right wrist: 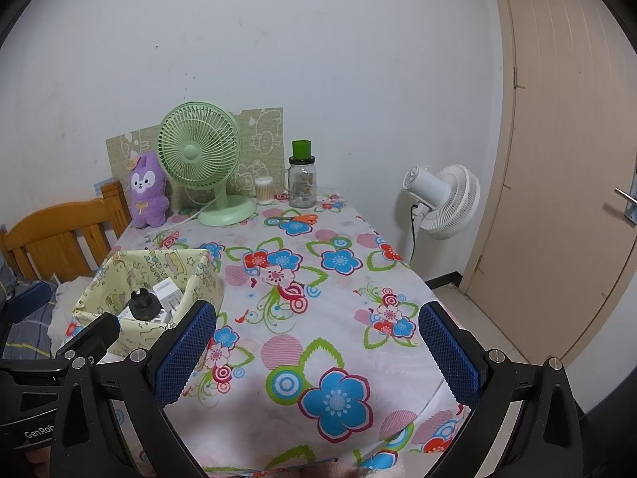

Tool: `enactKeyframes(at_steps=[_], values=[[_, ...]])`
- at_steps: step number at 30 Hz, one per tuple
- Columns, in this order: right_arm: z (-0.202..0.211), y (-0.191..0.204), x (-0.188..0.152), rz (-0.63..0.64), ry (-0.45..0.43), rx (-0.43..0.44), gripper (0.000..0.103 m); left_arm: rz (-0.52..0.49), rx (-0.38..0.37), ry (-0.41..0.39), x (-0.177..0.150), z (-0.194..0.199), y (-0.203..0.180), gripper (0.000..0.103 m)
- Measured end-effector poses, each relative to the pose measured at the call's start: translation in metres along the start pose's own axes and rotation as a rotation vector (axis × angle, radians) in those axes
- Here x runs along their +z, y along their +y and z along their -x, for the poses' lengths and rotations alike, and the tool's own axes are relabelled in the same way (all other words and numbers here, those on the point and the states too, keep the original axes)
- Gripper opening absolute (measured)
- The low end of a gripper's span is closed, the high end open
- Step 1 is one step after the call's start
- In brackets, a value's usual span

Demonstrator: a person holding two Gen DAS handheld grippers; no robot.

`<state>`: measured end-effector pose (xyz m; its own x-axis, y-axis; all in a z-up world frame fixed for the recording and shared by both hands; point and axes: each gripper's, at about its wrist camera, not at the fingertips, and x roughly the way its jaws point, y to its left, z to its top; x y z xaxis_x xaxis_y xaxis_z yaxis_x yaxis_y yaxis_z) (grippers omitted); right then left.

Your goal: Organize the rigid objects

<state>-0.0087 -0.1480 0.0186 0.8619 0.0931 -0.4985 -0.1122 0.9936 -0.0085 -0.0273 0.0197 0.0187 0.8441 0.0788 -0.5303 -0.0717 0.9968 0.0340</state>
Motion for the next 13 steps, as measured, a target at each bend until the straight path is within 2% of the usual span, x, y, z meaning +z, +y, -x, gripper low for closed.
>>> enactKeyframes(at_steps=[13], values=[[-0.0076, -0.0010, 0.0020, -0.004, -0.003, 0.008, 0.103, 0.020, 0.019, -0.001, 0.0002, -0.0065, -0.0038, 0.103]])
